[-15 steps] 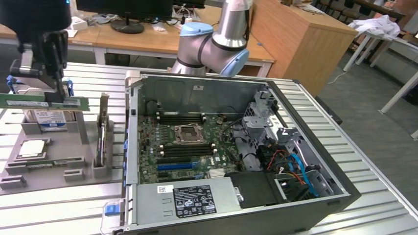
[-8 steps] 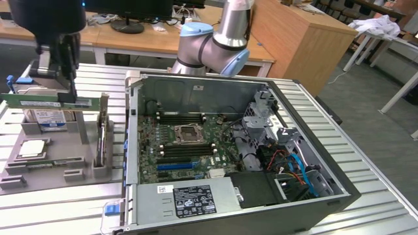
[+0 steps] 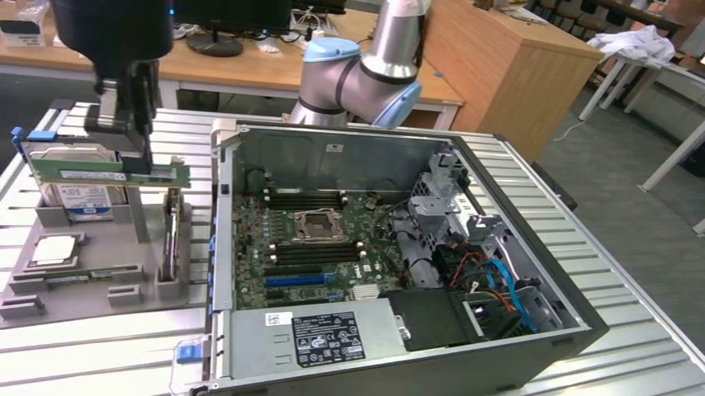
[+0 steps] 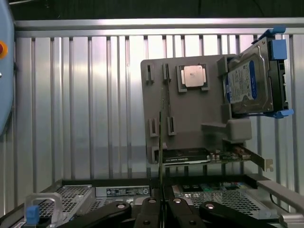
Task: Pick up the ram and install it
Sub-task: 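Pick up the ram and move it above insertion slot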
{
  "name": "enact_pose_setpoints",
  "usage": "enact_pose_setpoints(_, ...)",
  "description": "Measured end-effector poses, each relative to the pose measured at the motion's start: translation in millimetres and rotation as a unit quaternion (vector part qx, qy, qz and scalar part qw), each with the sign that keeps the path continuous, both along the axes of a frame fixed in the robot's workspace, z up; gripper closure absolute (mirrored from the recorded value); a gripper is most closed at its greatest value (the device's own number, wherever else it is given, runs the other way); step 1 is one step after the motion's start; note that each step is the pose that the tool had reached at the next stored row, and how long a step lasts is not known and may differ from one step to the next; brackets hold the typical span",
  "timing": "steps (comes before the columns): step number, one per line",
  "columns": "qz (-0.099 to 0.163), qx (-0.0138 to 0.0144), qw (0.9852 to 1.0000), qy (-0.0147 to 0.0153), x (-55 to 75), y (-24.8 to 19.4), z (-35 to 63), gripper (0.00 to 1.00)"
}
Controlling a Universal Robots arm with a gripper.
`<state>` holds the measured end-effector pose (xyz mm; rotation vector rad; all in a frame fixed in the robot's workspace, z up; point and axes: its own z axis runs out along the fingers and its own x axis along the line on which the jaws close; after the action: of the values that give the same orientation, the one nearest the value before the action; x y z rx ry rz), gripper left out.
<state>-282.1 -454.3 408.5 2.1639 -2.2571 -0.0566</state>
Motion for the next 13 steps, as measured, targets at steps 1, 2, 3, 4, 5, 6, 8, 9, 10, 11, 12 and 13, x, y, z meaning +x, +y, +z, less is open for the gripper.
enact_pose_setpoints(1,0.0,0.0,1.0,0.0,2.7,0.0,0.0,0.88)
enact_pose_setpoints(2,0.0,0.0,1.0,0.0,5.4,0.0,0.0,0.88)
enact_pose_setpoints(3,0.0,0.0,1.0,0.0,8.2,0.0,0.0,0.88)
enact_pose_setpoints(4,0.0,0.0,1.0,0.0,11.0,0.0,0.0,0.88)
enact_pose_setpoints(5,0.0,0.0,1.0,-0.0001,13.7,0.0,-0.1,0.88)
enact_pose_setpoints(6,0.0,0.0,1.0,0.0,16.8,0.0,0.0,0.88)
enact_pose_setpoints(8,0.0,0.0,1.0,0.0,22.8,0.0,0.0,0.88)
enact_pose_setpoints(9,0.0,0.0,1.0,0.0,25.9,0.0,0.0,0.88)
enact_pose_setpoints(10,0.0,0.0,1.0,0.0,28.9,0.0,0.0,0.88)
enact_pose_setpoints(11,0.0,0.0,1.0,0.0,32.0,0.0,0.0,0.88)
enact_pose_setpoints(12,0.0,0.0,1.0,0.0,35.3,0.0,0.0,0.88)
enact_pose_setpoints(13,0.0,0.0,1.0,0.0,38.4,0.0,0.0,0.88)
